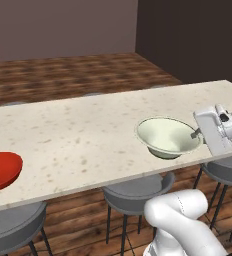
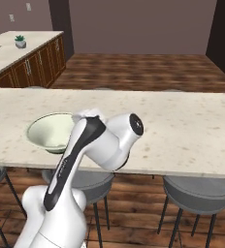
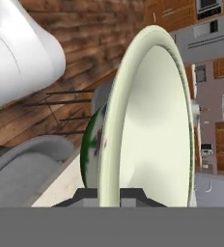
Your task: Pick up the bowls from the cabinet and place each bowl in front of a stool on the dining counter.
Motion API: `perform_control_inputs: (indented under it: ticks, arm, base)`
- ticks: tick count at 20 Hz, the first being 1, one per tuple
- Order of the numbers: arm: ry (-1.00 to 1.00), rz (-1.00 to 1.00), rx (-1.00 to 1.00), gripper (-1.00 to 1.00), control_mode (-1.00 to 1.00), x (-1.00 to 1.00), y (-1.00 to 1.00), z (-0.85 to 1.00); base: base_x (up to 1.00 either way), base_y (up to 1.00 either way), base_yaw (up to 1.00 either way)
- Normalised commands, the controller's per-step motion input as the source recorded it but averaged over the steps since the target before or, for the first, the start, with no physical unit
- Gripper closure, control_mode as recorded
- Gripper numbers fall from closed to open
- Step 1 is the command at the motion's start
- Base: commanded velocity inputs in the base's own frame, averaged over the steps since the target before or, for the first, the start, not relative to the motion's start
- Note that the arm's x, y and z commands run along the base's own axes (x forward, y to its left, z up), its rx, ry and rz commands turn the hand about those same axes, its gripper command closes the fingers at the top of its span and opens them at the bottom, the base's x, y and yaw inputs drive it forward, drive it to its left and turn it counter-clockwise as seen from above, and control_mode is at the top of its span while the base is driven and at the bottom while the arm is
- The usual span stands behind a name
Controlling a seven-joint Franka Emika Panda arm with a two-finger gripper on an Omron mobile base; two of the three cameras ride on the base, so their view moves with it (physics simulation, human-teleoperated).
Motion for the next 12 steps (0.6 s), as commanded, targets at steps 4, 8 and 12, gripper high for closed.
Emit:
perform_control_inputs:
  ticks: [4,8,12]
  arm:
    - [0.00,-0.10,-0.09,1.00,-1.00,0.46,0.05,-0.42]
    - [0.00,-0.10,-0.10,1.00,-1.00,0.40,0.04,-0.34]
    - [0.00,-0.08,-0.09,1.00,-1.00,0.44,0.00,-0.29]
  base:
    - [0.00,0.00,0.00]
    - [0.00,0.00,0.00]
    - [0.00,0.00,0.00]
